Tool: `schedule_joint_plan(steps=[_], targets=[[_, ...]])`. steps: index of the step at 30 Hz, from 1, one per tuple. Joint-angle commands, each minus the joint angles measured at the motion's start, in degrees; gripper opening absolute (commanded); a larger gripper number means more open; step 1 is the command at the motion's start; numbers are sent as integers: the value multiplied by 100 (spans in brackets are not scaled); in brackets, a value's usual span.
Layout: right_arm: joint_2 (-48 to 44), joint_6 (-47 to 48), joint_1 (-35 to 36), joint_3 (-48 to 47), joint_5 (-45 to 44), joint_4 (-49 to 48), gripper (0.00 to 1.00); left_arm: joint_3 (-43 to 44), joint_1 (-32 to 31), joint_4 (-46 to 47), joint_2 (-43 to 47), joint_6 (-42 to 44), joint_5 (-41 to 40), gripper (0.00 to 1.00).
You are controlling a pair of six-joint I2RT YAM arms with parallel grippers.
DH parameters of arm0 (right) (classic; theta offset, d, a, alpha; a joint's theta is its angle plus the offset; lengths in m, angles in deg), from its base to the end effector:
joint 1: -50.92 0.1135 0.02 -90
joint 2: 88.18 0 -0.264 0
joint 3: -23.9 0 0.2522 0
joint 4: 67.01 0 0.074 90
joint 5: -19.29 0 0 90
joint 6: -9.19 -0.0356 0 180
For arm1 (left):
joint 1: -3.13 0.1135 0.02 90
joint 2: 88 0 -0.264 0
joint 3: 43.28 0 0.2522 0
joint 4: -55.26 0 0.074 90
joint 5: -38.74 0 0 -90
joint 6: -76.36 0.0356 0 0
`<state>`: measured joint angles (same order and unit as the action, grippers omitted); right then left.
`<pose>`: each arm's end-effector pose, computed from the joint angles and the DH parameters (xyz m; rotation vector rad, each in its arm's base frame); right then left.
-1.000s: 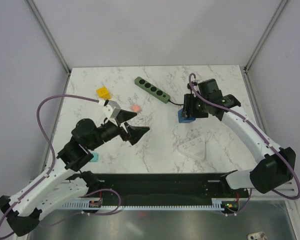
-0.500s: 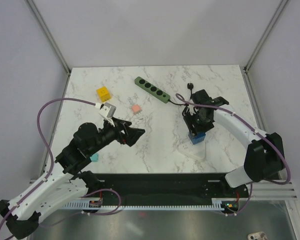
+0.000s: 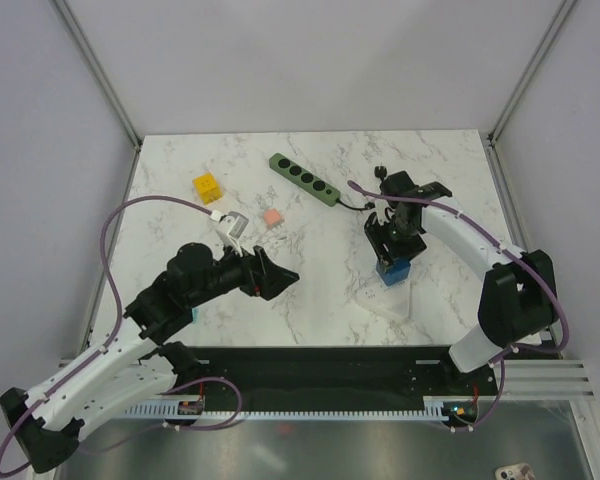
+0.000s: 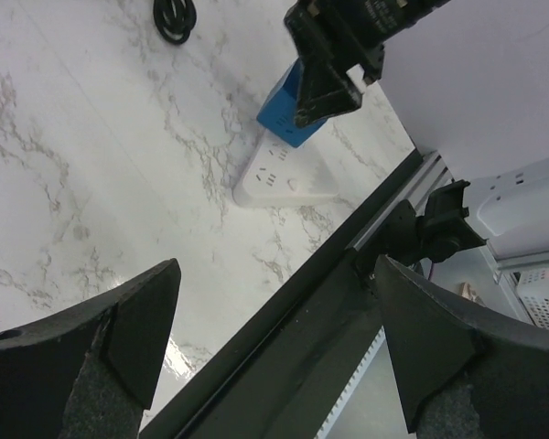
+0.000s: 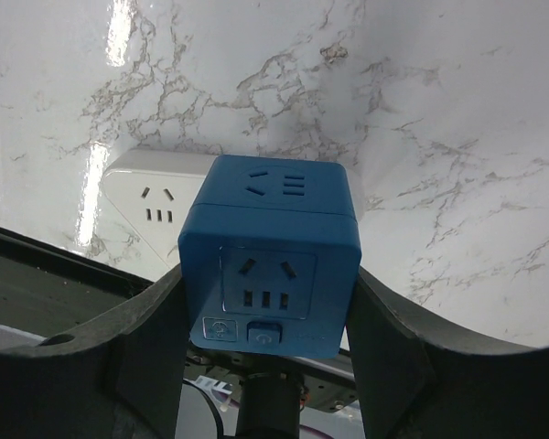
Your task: Insert the plug
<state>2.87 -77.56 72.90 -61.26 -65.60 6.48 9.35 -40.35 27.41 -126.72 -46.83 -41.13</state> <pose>0.2732 0.1137 0.2440 -0.6603 2.8938 0.1756 0.1152 -0.1178 0.3130 0.3096 1.9304 -1.0817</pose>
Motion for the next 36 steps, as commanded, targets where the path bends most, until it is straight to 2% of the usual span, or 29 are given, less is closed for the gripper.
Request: schedule_joint_plan(steps=[1,6,11,20,23,25,28,32,36], targets=[[-95,62,-97,-340,34,426,0,-82,7,46,-381,-565,261,93],[-96,-105,-255,-612,246,636,0,-152,7,318,-592,-565,542,92],[106,-289,-255,-814,35,778,0,-442,-2,784,-1303,-1285,928,85],[203,-316,-255,-788,-334,769,0,-503,-2,1144,-1805,-1523,973,80],[300,-307,-255,-797,-736,786,0,-512,-11,1382,-2130,-1698,1113,77],[274,-472,-360,-692,-1376,708,0,-521,-37,1706,-2480,-1822,1184,77],[203,-832,-816,-700,-1625,514,0,-477,-204,2111,-3033,-2024,1210,77],[54,-1089,-1055,-814,-1924,330,0,-258,-581,2454,-3817,-2165,1158,83],[-288,-1361,-1143,-850,-1496,-74,0,-205,-775,3331,-4503,-2604,1123,85]])
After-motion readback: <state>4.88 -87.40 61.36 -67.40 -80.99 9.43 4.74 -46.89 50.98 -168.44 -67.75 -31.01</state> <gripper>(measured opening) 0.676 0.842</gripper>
